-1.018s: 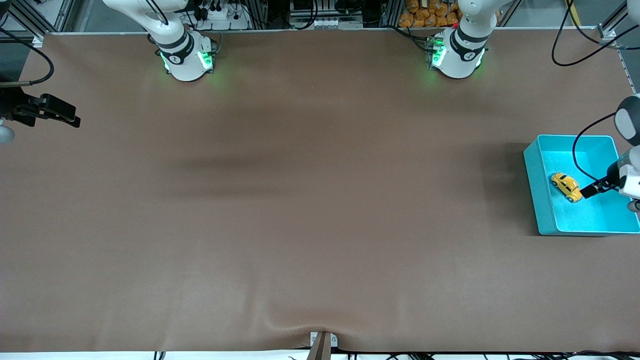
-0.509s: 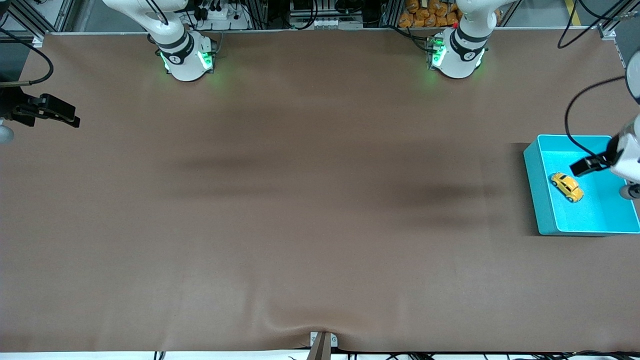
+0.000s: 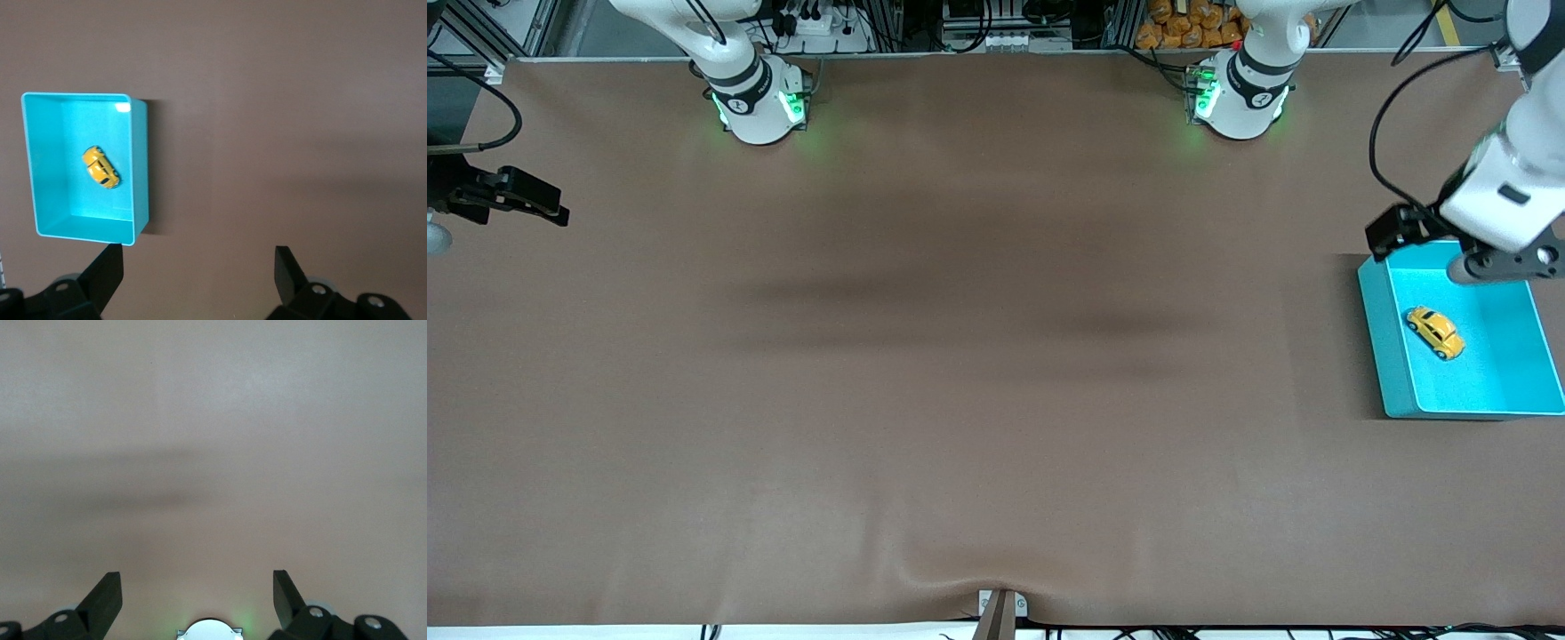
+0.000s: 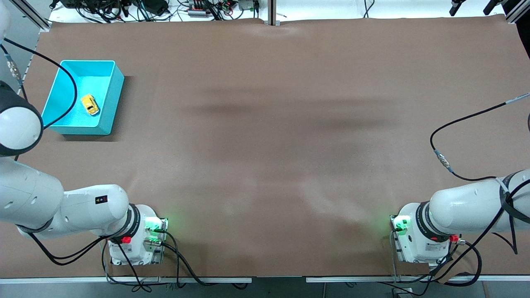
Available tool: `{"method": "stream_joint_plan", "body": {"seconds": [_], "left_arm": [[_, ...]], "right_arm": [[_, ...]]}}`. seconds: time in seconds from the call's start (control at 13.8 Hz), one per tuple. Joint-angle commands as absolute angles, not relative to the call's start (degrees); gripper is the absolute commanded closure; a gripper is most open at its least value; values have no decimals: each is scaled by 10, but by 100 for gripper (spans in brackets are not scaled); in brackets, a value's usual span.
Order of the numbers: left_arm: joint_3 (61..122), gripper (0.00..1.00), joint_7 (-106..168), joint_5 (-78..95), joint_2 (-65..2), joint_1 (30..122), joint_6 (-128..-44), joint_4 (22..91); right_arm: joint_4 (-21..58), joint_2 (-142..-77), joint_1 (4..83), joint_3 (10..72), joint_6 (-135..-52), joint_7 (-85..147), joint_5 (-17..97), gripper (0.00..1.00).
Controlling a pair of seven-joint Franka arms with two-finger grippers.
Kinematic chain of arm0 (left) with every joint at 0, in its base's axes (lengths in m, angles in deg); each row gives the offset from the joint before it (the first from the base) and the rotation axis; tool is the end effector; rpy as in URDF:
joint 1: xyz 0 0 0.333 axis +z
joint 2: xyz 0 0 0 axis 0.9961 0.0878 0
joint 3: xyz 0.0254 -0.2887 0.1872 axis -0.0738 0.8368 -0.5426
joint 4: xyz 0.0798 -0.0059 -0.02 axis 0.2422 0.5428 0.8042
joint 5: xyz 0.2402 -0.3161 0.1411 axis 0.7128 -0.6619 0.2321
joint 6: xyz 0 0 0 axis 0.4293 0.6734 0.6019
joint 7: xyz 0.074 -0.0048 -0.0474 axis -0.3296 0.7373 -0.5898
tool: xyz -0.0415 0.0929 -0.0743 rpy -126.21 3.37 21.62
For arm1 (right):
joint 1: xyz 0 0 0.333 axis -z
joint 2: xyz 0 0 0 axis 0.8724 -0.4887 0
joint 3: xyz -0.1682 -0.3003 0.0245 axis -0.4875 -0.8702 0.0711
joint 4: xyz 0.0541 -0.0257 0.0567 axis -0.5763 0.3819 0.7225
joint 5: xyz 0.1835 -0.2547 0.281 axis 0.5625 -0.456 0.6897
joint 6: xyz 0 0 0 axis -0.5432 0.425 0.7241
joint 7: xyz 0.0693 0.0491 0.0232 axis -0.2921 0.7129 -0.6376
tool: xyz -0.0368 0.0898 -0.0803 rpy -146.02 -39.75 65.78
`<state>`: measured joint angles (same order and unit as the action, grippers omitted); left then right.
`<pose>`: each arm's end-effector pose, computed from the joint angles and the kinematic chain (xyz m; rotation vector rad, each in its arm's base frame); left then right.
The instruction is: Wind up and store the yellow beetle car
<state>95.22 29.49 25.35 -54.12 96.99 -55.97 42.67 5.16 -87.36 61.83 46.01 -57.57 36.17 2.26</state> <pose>0.5893 -0.0792 0.6399 -3.0216 0.0392 0.0168 0.5696 -0.0169 0.6457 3.1213 -0.0446 -0.2032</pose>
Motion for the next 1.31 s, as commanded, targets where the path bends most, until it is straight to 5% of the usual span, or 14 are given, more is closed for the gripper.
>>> {"method": "stream_joint_plan", "body": {"seconds": [0.0,0.29,1.24], "left_arm": [[948,0,311,232,-570,951,-536,412],[979,0,245,218,-572,942,-535,412],[948,0,313,159,-577,947,-501,415]], "right_arm": [[45,-871,622,462,-567,372,22,0],[43,-871,623,462,-567,372,22,0],[42,-865,633,462,-563,364,36,0]]}}
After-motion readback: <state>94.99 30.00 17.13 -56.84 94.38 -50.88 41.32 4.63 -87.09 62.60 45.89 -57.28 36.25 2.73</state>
